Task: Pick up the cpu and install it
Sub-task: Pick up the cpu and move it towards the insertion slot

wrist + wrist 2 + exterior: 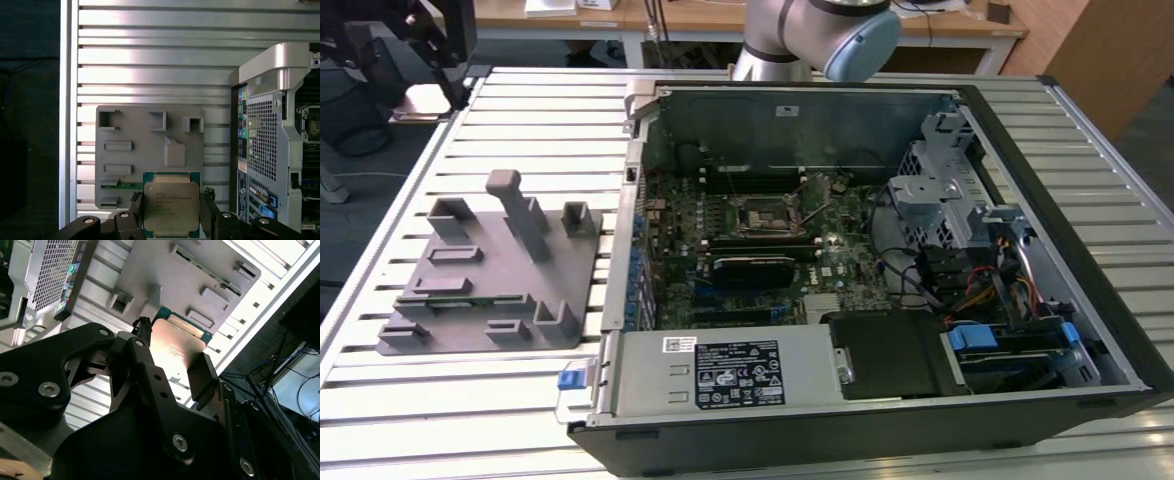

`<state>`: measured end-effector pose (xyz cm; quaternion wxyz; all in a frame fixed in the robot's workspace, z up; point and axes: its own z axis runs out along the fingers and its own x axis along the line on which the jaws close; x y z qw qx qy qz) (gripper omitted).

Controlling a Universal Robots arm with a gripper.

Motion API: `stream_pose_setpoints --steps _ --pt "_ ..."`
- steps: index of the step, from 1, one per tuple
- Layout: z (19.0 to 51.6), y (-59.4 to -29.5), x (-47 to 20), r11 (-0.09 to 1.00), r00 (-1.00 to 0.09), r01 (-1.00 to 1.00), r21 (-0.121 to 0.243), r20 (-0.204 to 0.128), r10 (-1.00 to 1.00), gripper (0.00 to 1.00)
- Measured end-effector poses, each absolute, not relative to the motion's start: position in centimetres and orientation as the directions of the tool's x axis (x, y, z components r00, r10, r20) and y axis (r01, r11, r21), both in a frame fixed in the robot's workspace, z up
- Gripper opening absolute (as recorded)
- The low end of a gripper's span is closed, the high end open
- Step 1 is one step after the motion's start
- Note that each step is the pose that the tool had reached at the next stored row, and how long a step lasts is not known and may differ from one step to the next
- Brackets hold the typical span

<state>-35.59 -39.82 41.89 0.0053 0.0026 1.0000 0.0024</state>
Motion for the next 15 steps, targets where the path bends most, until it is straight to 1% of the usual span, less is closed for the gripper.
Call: stream_pose_setpoints --steps 15 --pt "41.9 -39.8 -33.1 1.0 -1.0 0.005 0.005 -0.011 0.005 0.54"
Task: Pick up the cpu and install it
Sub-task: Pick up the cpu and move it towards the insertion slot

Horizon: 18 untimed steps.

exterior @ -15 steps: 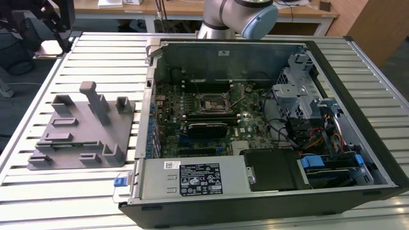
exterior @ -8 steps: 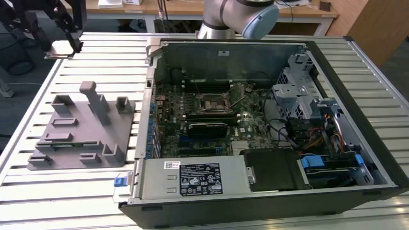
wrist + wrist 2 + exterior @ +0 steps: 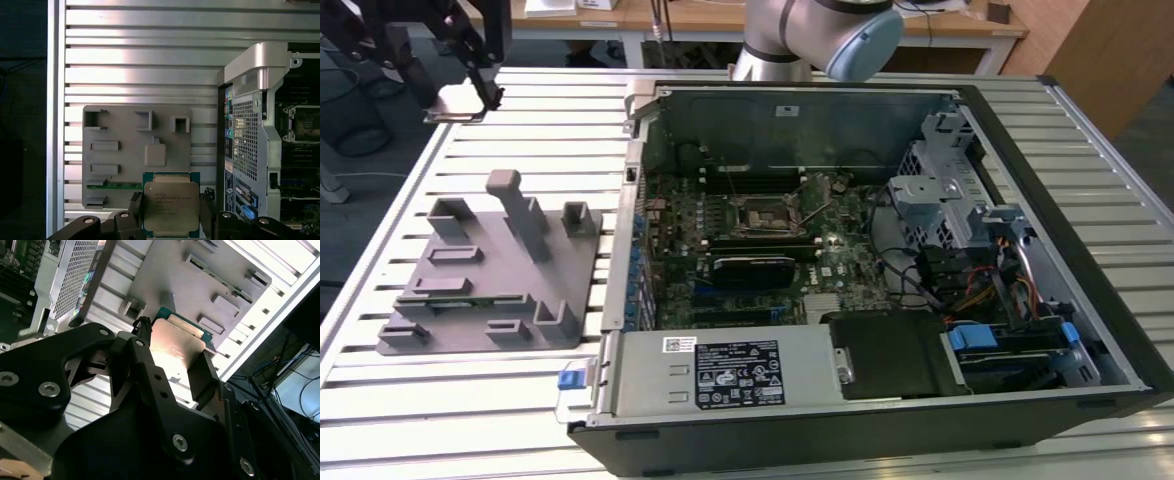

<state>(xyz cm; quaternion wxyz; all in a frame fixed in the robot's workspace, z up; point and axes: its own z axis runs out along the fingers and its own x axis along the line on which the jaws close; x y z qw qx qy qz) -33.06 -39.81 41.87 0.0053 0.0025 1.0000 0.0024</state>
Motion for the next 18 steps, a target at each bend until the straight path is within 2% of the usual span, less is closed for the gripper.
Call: stream_pose_setpoints --steps 18 --pt "41.9 -39.8 -31.8 1.0 -1.0 0.005 0.005 -0.011 0.005 0.54"
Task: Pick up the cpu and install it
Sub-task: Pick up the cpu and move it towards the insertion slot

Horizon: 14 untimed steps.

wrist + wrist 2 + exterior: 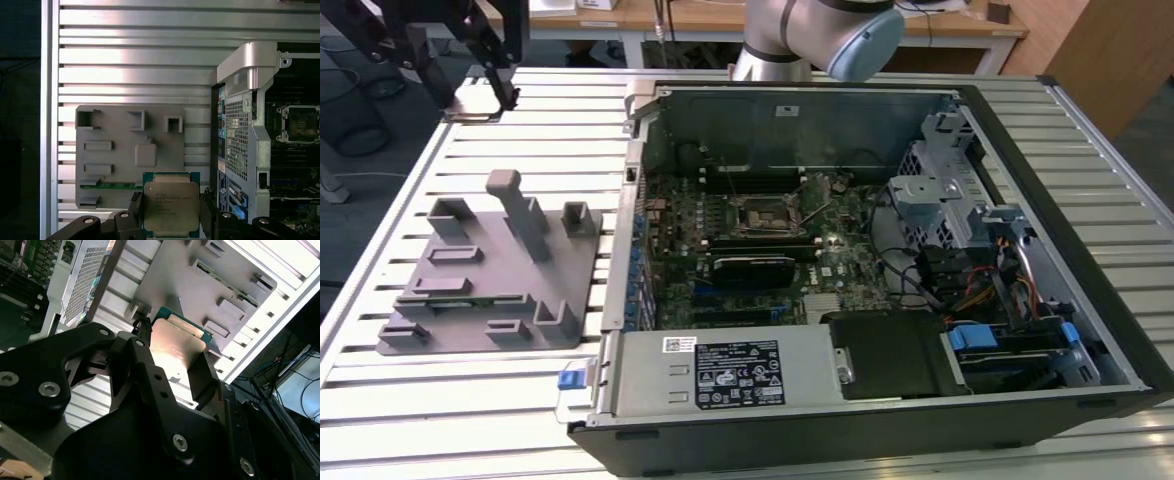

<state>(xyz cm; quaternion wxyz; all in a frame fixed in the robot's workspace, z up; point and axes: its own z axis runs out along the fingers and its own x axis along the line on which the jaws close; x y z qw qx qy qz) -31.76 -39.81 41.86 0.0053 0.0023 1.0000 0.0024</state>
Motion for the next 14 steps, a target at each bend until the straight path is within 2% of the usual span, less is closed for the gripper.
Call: stream_pose_setpoints --steps 14 --pt "41.86 -39.81 -31.08 1.0 -1.0 0.004 0.005 -0.011 0.004 0.54"
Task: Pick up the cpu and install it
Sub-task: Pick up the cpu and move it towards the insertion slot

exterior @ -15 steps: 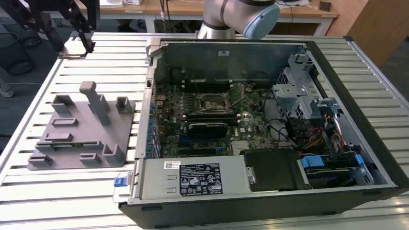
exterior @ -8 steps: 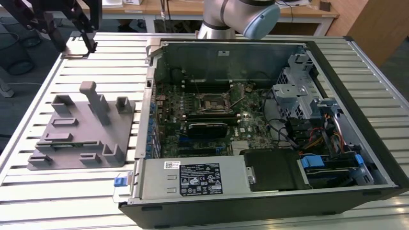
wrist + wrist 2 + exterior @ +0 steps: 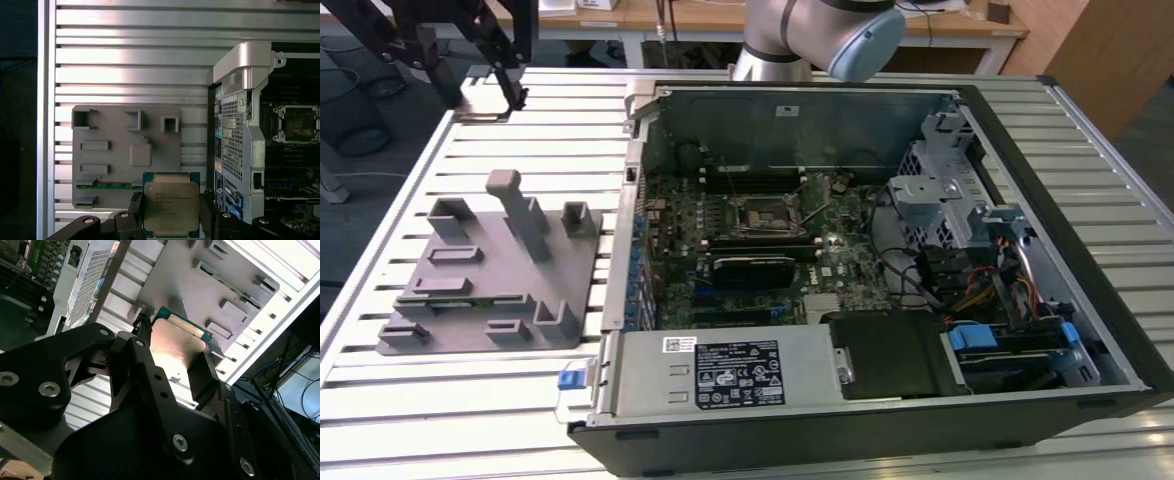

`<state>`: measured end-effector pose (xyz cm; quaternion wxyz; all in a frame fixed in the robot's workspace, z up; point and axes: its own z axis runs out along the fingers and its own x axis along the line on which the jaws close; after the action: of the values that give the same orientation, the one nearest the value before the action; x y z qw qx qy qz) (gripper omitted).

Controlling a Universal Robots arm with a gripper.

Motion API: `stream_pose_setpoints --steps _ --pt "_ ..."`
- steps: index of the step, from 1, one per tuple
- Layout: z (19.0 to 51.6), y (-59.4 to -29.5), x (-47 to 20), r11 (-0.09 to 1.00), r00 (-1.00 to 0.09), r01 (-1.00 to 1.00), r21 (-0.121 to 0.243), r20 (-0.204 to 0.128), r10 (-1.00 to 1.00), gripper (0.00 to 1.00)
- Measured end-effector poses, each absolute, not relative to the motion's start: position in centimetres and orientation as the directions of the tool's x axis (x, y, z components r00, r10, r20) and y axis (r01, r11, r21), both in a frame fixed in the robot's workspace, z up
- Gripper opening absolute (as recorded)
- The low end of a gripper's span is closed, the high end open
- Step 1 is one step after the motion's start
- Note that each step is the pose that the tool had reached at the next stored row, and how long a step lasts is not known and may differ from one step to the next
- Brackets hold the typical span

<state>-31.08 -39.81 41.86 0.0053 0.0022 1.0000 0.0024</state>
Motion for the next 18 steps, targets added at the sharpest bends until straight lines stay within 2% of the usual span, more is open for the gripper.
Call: stream_pose_setpoints --steps 18 --pt "41.9 -39.8 -30.0 1.0 -1.0 0.004 0.005 -0.011 0.004 0.54"
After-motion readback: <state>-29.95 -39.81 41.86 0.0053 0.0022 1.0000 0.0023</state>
